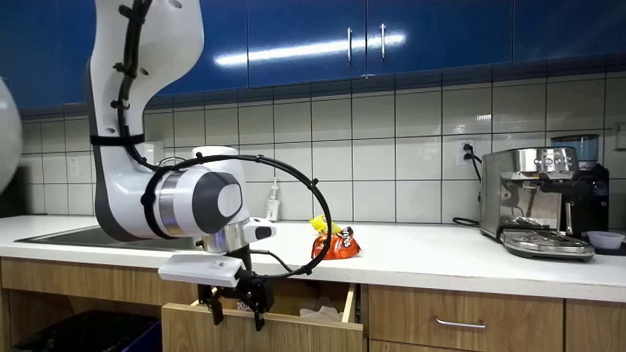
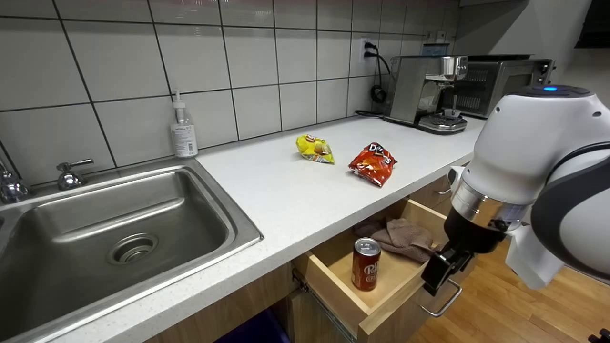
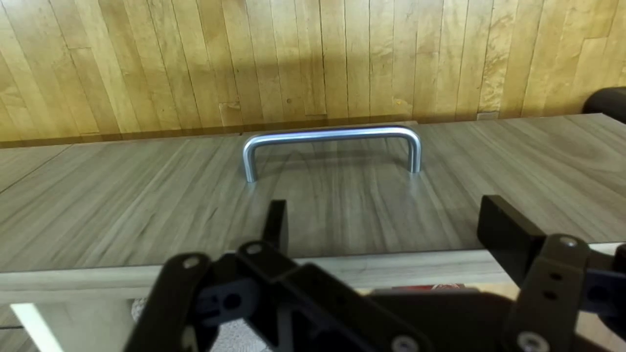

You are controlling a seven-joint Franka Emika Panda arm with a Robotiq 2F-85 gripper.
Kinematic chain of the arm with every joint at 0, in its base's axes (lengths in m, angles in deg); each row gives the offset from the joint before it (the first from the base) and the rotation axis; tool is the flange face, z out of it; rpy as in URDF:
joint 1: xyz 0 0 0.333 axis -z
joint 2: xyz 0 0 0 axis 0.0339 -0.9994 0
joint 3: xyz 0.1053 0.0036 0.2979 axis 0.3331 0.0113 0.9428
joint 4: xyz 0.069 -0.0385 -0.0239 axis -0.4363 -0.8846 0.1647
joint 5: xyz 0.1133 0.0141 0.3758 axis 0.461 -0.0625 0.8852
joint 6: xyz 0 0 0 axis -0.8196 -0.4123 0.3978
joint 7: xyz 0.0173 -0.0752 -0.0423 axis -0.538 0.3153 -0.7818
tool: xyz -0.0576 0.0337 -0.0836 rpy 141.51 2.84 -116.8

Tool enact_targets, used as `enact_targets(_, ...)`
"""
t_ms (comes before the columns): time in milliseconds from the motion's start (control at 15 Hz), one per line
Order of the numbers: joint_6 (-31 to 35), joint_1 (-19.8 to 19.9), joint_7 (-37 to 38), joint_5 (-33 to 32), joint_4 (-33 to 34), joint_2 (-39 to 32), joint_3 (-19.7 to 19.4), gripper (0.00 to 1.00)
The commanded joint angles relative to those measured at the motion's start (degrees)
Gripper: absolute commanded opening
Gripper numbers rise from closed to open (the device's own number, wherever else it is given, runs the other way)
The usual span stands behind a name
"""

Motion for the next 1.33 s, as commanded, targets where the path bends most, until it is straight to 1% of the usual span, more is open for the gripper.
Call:
enact_targets(0,1.7,-0.7,0.1,-0.2,0.9,-0.7,-1.0,1.0)
enact_targets(1267,2.1,0.5,-1.5,1.6,6.3,-5.1,0.5,1.0)
